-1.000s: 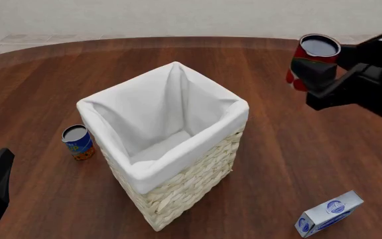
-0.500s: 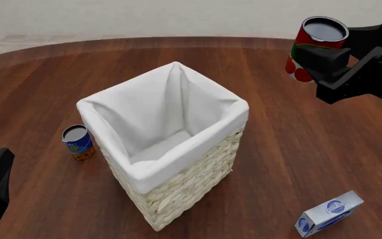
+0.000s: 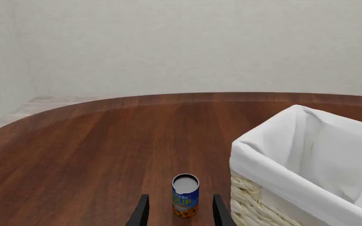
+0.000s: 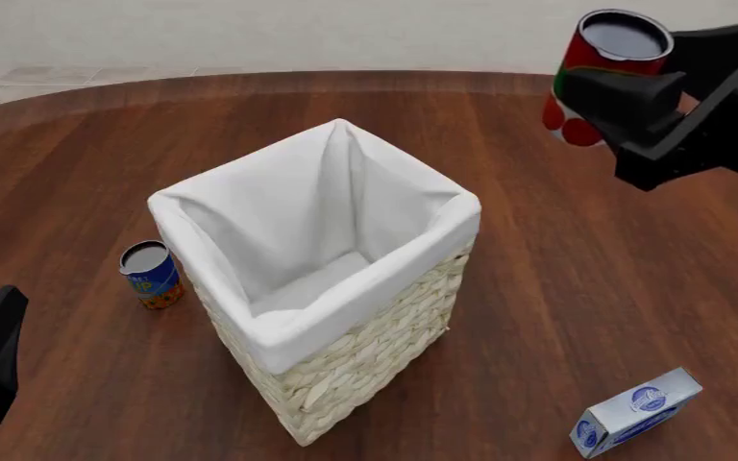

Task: Pick up the tomato sauce, and put it in the basket.

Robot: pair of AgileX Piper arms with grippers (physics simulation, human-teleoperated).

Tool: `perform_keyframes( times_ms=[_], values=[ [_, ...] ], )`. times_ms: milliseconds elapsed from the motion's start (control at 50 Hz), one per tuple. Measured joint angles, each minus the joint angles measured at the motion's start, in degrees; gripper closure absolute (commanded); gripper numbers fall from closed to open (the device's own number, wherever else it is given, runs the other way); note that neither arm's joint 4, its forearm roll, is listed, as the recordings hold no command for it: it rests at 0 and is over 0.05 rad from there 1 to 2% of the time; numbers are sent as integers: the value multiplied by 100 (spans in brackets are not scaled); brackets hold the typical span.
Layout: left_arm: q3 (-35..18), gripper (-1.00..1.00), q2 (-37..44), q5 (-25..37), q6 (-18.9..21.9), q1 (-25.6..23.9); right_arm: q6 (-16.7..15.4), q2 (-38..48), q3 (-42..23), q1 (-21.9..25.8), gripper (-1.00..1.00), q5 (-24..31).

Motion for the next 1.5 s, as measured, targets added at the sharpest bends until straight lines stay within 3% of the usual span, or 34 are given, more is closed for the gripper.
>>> perform_keyframes(
  times_ms=[1500],
  values=[
    [0, -100, 0, 0, 0, 0, -71, 427, -452, 837, 100, 14]
  ],
)
